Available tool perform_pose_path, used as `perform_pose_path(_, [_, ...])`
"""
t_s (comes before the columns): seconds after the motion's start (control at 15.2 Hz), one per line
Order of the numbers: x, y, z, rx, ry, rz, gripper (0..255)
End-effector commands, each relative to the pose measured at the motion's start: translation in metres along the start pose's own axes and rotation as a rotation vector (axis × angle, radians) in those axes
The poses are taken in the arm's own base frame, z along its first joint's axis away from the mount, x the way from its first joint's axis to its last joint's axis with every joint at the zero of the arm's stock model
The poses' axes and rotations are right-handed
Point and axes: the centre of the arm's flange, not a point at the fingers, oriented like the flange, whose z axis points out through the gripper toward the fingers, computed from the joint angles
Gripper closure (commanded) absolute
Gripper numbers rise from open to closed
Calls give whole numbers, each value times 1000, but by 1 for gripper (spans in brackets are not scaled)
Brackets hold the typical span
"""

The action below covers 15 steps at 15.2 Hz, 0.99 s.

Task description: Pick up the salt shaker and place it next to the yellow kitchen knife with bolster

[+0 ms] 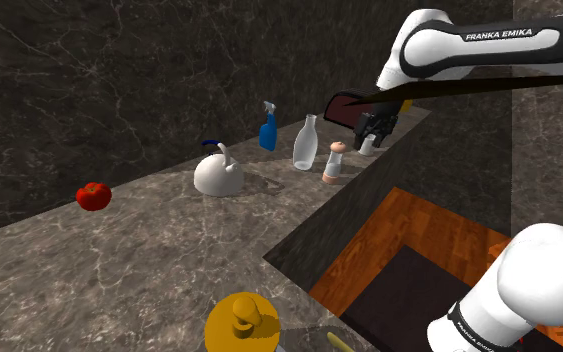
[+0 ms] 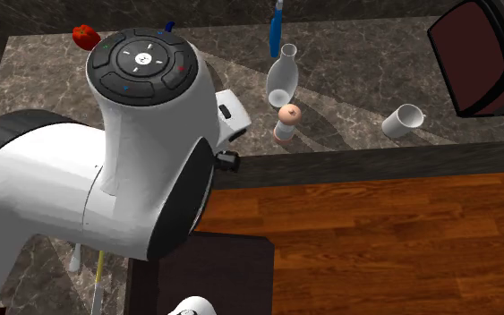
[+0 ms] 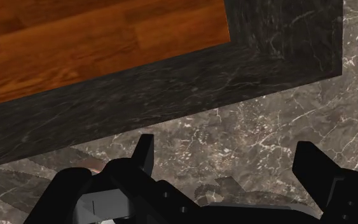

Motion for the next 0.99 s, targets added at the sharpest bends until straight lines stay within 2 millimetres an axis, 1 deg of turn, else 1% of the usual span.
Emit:
perform_pose_path(0.0, [19, 19, 9, 4, -1, 5, 0])
perform_pose_path(0.92, [152, 140, 67, 34, -12, 42, 0])
